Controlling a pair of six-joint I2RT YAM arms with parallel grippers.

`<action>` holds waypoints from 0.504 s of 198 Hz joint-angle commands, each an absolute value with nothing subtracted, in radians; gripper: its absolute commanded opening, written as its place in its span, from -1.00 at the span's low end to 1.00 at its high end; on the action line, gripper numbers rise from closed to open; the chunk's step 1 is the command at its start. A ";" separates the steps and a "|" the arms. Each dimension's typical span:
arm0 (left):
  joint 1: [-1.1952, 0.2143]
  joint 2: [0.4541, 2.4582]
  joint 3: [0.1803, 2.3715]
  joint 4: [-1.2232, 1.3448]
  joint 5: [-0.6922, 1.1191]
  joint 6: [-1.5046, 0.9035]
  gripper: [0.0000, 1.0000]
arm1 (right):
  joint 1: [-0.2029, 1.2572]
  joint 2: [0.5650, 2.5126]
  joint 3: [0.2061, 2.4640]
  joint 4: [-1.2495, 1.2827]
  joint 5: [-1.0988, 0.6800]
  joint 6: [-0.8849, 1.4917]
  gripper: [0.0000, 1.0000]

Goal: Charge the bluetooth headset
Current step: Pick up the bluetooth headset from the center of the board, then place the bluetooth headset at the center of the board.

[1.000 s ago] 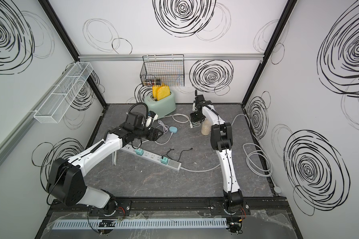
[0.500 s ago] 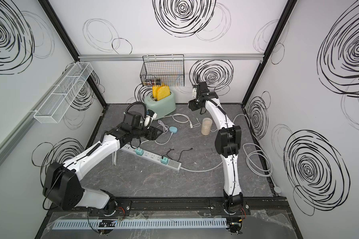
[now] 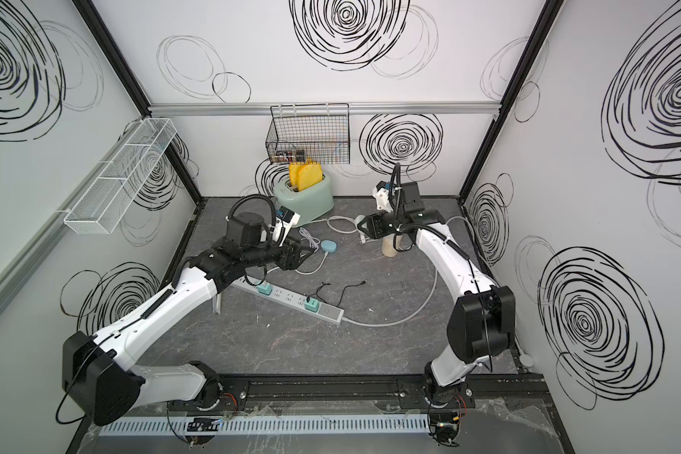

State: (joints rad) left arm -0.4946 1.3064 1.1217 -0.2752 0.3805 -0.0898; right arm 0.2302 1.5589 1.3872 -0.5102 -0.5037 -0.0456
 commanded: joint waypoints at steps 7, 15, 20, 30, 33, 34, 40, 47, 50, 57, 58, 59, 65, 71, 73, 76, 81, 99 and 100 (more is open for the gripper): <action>-0.512 1.298 1.147 -0.242 0.406 -0.092 0.34 | 0.208 1.461 1.238 -0.380 -0.545 -0.041 -0.38; -0.515 1.297 1.146 -0.240 0.406 -0.093 0.34 | 0.206 1.437 1.179 -0.353 -0.520 -0.048 -0.36; -0.517 1.295 1.145 -0.240 0.405 -0.094 0.34 | 0.204 1.424 1.140 -0.333 -0.504 -0.060 -0.37; -0.521 1.294 1.143 -0.239 0.405 -0.093 0.34 | 0.203 1.404 1.066 -0.294 -0.466 -0.079 -0.37; -0.522 1.293 1.143 -0.238 0.405 -0.094 0.34 | 0.203 1.399 1.045 -0.284 -0.452 -0.085 -0.37; -0.523 1.293 1.143 -0.238 0.405 -0.094 0.34 | 0.203 1.397 1.039 -0.281 -0.447 -0.087 -0.38; -0.525 1.295 1.143 -0.236 0.405 -0.094 0.34 | 0.202 1.391 1.006 -0.263 -0.420 -0.100 -0.38; -0.527 1.296 1.141 -0.237 0.405 -0.094 0.34 | 0.202 1.384 0.970 -0.245 -0.390 -0.118 -0.36; -0.529 1.296 1.141 -0.236 0.405 -0.094 0.34 | 0.201 1.382 0.956 -0.240 -0.375 -0.129 -0.34; -0.531 1.297 1.141 -0.236 0.406 -0.094 0.34 | 0.202 1.379 0.926 -0.224 -0.339 -0.152 -0.31; -0.531 1.297 1.141 -0.236 0.406 -0.094 0.34 | 0.202 1.379 0.921 -0.221 -0.333 -0.154 -0.31; -0.532 1.298 1.141 -0.236 0.406 -0.094 0.34 | 0.202 1.379 0.919 -0.219 -0.327 -0.157 -0.31; -0.532 1.300 1.141 -0.236 0.409 -0.094 0.34 | 0.202 1.380 0.899 -0.208 -0.296 -0.165 -0.30; -0.532 1.302 1.143 -0.236 0.410 -0.094 0.34 | 0.202 1.383 0.884 -0.199 -0.272 -0.171 -0.29; -0.532 1.302 1.144 -0.236 0.411 -0.095 0.34 | 0.201 1.385 0.880 -0.195 -0.267 -0.173 -0.30; -0.532 1.302 1.143 -0.237 0.410 -0.094 0.34 | 0.202 1.388 0.875 -0.192 -0.263 -0.183 -0.31; -0.532 1.300 1.141 -0.236 0.410 -0.094 0.34 | 0.202 1.394 0.870 -0.190 -0.263 -0.204 -0.32; -0.533 1.296 1.135 -0.227 0.409 -0.096 0.34 | 0.207 1.425 0.873 -0.199 -0.300 -0.281 -0.37; -0.532 1.296 1.134 -0.227 0.409 -0.096 0.34 | 0.207 1.427 0.874 -0.199 -0.302 -0.285 -0.37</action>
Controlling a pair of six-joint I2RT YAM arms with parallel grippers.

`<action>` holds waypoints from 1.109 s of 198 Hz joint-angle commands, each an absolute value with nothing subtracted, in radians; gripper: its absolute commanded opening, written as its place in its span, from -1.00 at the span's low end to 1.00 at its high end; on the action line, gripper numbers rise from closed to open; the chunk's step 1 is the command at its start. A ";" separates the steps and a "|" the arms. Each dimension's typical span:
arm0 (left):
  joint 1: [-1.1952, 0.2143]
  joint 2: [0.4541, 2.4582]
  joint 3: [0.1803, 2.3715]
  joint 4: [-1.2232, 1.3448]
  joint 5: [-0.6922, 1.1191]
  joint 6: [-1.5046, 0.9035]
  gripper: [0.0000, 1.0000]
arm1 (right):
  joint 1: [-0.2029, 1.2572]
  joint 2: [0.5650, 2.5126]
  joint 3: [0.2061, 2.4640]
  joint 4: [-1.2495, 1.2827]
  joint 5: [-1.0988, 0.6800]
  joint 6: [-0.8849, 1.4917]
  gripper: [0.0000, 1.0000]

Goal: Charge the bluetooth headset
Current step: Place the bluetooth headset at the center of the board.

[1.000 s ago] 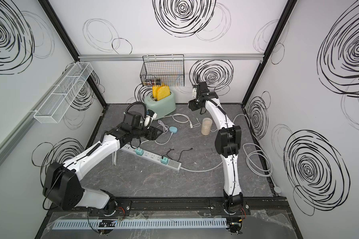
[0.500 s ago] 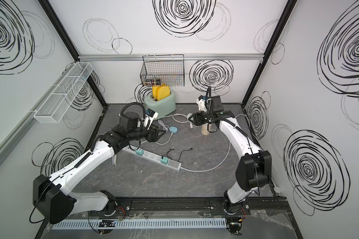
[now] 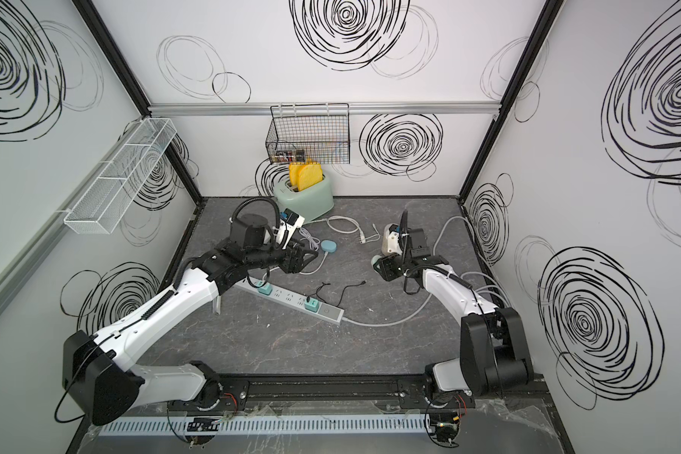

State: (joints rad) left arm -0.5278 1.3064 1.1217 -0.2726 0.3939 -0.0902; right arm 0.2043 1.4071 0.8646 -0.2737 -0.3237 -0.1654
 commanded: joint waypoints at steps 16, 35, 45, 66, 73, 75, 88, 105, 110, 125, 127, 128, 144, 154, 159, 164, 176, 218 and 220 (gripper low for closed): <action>-0.534 1.298 1.134 -0.224 0.415 -0.099 0.34 | 0.223 1.453 0.868 -0.196 -0.304 -0.368 -0.37; -0.537 1.296 1.132 -0.223 0.417 -0.099 0.34 | 0.257 1.481 0.860 -0.209 -0.275 -0.514 -0.33; -0.538 1.296 1.131 -0.222 0.419 -0.098 0.33 | 0.274 1.488 0.860 -0.218 -0.260 -0.581 -0.31; -0.538 1.298 1.127 -0.216 0.422 -0.100 0.33 | 0.284 1.497 0.864 -0.220 -0.252 -0.673 -0.31; -0.540 1.300 1.128 -0.216 0.426 -0.101 0.33 | 0.282 1.499 0.862 -0.220 -0.261 -0.708 -0.32; -0.540 1.301 1.128 -0.216 0.427 -0.102 0.33 | 0.283 1.499 0.861 -0.222 -0.265 -0.718 -0.32; -0.543 1.302 1.129 -0.216 0.431 -0.104 0.33 | 0.281 1.503 0.859 -0.235 -0.279 -0.798 -0.33; -0.546 1.301 1.127 -0.216 0.430 -0.103 0.33 | 0.271 1.523 0.868 -0.241 -0.263 -0.830 -0.33; -0.546 1.300 1.127 -0.216 0.428 -0.103 0.33 | 0.267 1.532 0.877 -0.254 -0.266 -0.848 -0.33; -0.546 1.297 1.127 -0.216 0.428 -0.101 0.33 | 0.254 1.578 0.912 -0.300 -0.270 -0.892 -0.33; -0.546 1.296 1.127 -0.216 0.428 -0.101 0.33 | 0.254 1.583 0.918 -0.309 -0.272 -0.897 -0.32; -0.546 1.296 1.127 -0.216 0.428 -0.101 0.33 | 0.253 1.586 0.921 -0.312 -0.273 -0.899 -0.32; -0.546 1.295 1.127 -0.215 0.426 -0.101 0.33 | 0.241 1.634 0.961 -0.353 -0.269 -0.921 -0.31; -0.546 1.293 1.126 -0.216 0.426 -0.100 0.33 | 0.234 1.656 0.980 -0.373 -0.273 -0.936 -0.31; -0.546 1.292 1.126 -0.216 0.425 -0.100 0.33 | 0.232 1.666 0.988 -0.381 -0.276 -0.942 -0.28; -0.546 1.292 1.126 -0.217 0.424 -0.100 0.33 | 0.229 1.673 0.994 -0.387 -0.278 -0.947 -0.26; -0.546 1.290 1.126 -0.218 0.422 -0.097 0.33 | 0.226 1.689 1.007 -0.397 -0.283 -0.954 -0.13; -0.546 1.290 1.124 -0.218 0.420 -0.095 0.33 | 0.227 1.675 1.015 -0.372 -0.285 -0.903 0.17; -0.546 1.290 1.124 -0.218 0.420 -0.095 0.33 | 0.227 1.673 1.013 -0.370 -0.287 -0.900 0.18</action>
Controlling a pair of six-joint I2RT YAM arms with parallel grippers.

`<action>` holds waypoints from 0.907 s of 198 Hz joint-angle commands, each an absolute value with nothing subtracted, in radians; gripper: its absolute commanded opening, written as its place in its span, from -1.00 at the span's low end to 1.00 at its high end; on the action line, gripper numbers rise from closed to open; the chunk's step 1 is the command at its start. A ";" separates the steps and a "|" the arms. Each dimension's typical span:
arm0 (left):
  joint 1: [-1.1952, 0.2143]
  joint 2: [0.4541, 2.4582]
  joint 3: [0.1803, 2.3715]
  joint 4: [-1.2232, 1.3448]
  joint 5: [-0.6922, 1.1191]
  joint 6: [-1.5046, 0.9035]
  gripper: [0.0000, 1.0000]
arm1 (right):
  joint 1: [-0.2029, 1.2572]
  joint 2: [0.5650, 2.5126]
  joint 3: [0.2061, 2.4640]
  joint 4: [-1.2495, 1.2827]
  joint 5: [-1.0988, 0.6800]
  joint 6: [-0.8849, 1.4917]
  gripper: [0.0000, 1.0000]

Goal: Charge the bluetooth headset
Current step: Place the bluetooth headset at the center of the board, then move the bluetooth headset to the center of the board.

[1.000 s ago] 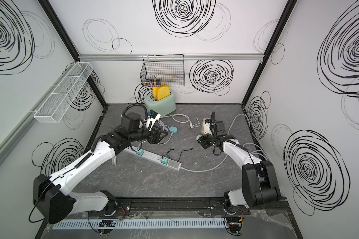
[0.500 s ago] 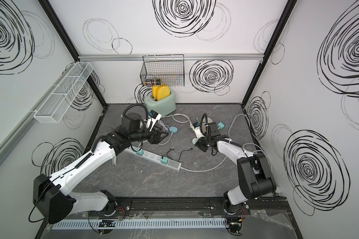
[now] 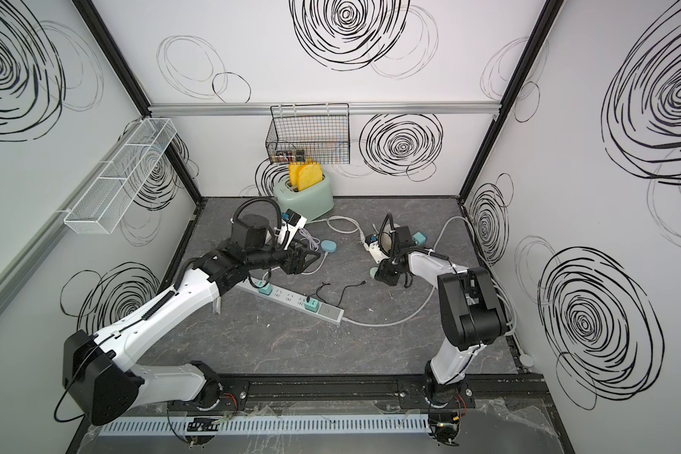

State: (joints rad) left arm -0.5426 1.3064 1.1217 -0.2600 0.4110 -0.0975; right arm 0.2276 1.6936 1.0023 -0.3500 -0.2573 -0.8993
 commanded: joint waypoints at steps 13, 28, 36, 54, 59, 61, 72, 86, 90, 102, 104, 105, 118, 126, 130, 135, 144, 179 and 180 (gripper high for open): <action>-0.546 1.289 1.124 -0.218 0.420 -0.094 0.33 | 0.227 1.654 1.002 -0.358 -0.288 -0.880 0.19; -0.546 1.287 1.124 -0.218 0.419 -0.094 0.33 | 0.229 1.623 1.000 -0.322 -0.267 -0.760 0.18; -0.546 1.287 1.124 -0.218 0.420 -0.095 0.33 | 0.229 1.600 0.997 -0.302 -0.275 -0.668 0.15; -0.546 1.284 1.124 -0.217 0.420 -0.095 0.33 | 0.232 1.539 0.972 -0.243 -0.253 -0.373 -0.01; -0.546 1.282 1.124 -0.216 0.419 -0.095 0.33 | 0.232 1.520 0.964 -0.224 -0.234 -0.272 -0.06; -0.546 1.283 1.123 -0.216 0.418 -0.095 0.33 | 0.233 1.513 0.962 -0.221 -0.229 -0.227 -0.08; -0.547 1.281 1.123 -0.215 0.419 -0.096 0.33 | 0.229 1.485 0.958 -0.241 -0.228 -0.028 -0.16; -0.546 1.285 1.121 -0.212 0.420 -0.100 0.33 | 0.231 1.463 0.950 -0.302 -0.238 0.147 -0.21; -0.548 1.286 1.122 -0.212 0.422 -0.102 0.33 | 0.233 1.456 0.941 -0.313 -0.240 0.189 -0.24; -0.548 1.287 1.123 -0.212 0.426 -0.104 0.33 | 0.244 1.425 0.896 -0.318 -0.256 0.303 -0.36; -0.548 1.287 1.124 -0.212 0.426 -0.105 0.33 | 0.246 1.418 0.889 -0.315 -0.262 0.315 -0.39; -0.548 1.287 1.123 -0.212 0.426 -0.105 0.33 | 0.248 1.415 0.882 -0.314 -0.263 0.321 -0.40; -0.548 1.286 1.123 -0.212 0.422 -0.106 0.33 | 0.272 1.370 0.823 -0.300 -0.255 0.383 -0.56; -0.548 1.284 1.121 -0.212 0.418 -0.104 0.33 | 0.277 1.349 0.797 -0.299 -0.243 0.418 -0.67; -0.548 1.284 1.121 -0.211 0.417 -0.104 0.33 | 0.276 1.338 0.785 -0.300 -0.244 0.431 -0.71; -0.548 1.284 1.121 -0.212 0.416 -0.104 0.33 | 0.276 1.329 0.770 -0.297 -0.248 0.440 -0.75; -0.548 1.287 1.121 -0.212 0.417 -0.104 0.33 | 0.272 1.322 0.745 -0.290 -0.252 0.445 -0.82; -0.559 1.320 1.136 -0.247 0.468 -0.074 0.31 | 0.234 1.377 0.704 -0.258 -0.286 0.471 -0.98; -0.560 1.322 1.137 -0.249 0.470 -0.072 0.30 | 0.233 1.377 0.702 -0.256 -0.287 0.472 -0.98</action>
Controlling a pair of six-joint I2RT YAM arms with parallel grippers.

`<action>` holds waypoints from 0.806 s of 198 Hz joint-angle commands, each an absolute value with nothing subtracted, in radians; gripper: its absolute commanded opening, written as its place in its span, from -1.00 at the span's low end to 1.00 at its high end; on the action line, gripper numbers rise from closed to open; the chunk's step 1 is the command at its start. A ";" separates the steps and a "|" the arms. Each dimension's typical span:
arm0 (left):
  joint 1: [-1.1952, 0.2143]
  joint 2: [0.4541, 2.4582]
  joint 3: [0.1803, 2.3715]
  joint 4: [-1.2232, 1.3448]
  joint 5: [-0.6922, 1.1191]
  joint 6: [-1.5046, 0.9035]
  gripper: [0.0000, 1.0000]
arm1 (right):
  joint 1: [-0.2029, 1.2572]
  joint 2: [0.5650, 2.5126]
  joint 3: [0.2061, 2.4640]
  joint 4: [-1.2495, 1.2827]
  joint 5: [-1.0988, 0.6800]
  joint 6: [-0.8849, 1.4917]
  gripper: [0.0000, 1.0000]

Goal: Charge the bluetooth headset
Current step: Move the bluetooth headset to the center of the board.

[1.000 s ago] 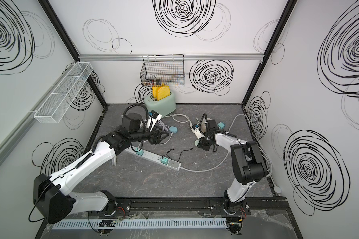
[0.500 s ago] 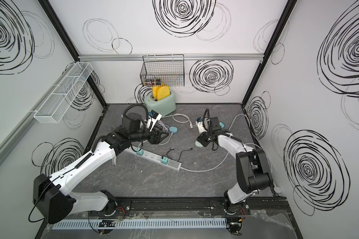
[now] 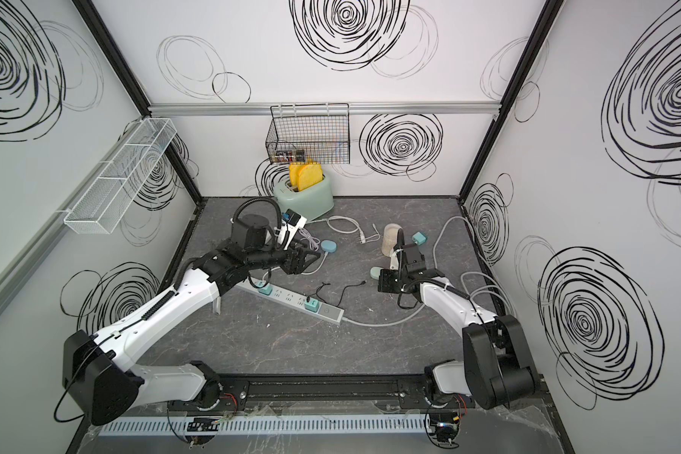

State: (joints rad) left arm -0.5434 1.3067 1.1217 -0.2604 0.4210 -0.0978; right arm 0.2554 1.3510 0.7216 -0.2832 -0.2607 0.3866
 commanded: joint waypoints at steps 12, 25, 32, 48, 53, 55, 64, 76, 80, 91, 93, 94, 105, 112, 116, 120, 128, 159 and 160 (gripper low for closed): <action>-0.575 1.347 1.156 -0.286 0.464 -0.060 0.28 | 0.222 1.402 0.695 -0.228 -0.300 0.481 -1.00; -0.596 1.377 1.182 -0.333 0.440 -0.047 0.24 | 0.215 1.428 0.696 -0.202 -0.306 0.493 -1.00; -0.605 1.393 1.195 -0.355 0.429 -0.038 0.23 | 0.213 1.444 0.698 -0.188 -0.304 0.500 -1.00; -0.620 1.412 1.212 -0.381 0.396 -0.037 0.22 | 0.213 1.473 0.701 -0.164 -0.297 0.517 -1.00; -0.623 1.416 1.212 -0.385 0.391 -0.037 0.22 | 0.213 1.480 0.702 -0.156 -0.293 0.525 -1.00; -0.624 1.417 1.212 -0.385 0.389 -0.036 0.22 | 0.213 1.483 0.704 -0.152 -0.291 0.526 -1.00; -0.626 1.416 1.211 -0.384 0.383 -0.034 0.22 | 0.213 1.496 0.706 -0.140 -0.278 0.539 -1.00; -0.626 1.414 1.209 -0.381 0.379 -0.034 0.22 | 0.212 1.512 0.711 -0.124 -0.262 0.552 -1.00; -0.626 1.414 1.209 -0.382 0.379 -0.032 0.22 | 0.212 1.518 0.715 -0.123 -0.254 0.556 -1.00; -0.626 1.415 1.209 -0.382 0.377 -0.031 0.22 | 0.212 1.535 0.725 -0.115 -0.243 0.564 -1.00; -0.626 1.415 1.209 -0.381 0.377 -0.030 0.22 | 0.210 1.538 0.729 -0.114 -0.242 0.565 -1.00; -0.626 1.414 1.209 -0.382 0.377 -0.029 0.22 | 0.210 1.541 0.729 -0.114 -0.241 0.566 -1.00; -0.627 1.416 1.209 -0.384 0.376 -0.028 0.21 | 0.209 1.558 0.744 -0.110 -0.232 0.571 -1.00; -0.627 1.416 1.209 -0.385 0.374 -0.025 0.22 | 0.208 1.568 0.751 -0.104 -0.225 0.576 -1.00; -0.627 1.416 1.210 -0.386 0.374 -0.024 0.22 | 0.208 1.573 0.754 -0.099 -0.221 0.578 -1.00; -0.627 1.416 1.210 -0.387 0.373 -0.023 0.22 | 0.208 1.579 0.760 -0.097 -0.221 0.578 -1.00; -0.627 1.416 1.209 -0.387 0.372 -0.022 0.22 | 0.207 1.591 0.774 -0.093 -0.221 0.580 -1.00; -0.626 1.416 1.212 -0.390 0.374 -0.015 0.22 | 0.214 1.651 0.836 -0.087 -0.190 0.582 -1.00; -0.626 1.416 1.212 -0.391 0.374 -0.015 0.22 | 0.214 1.654 0.839 -0.087 -0.188 0.583 -1.00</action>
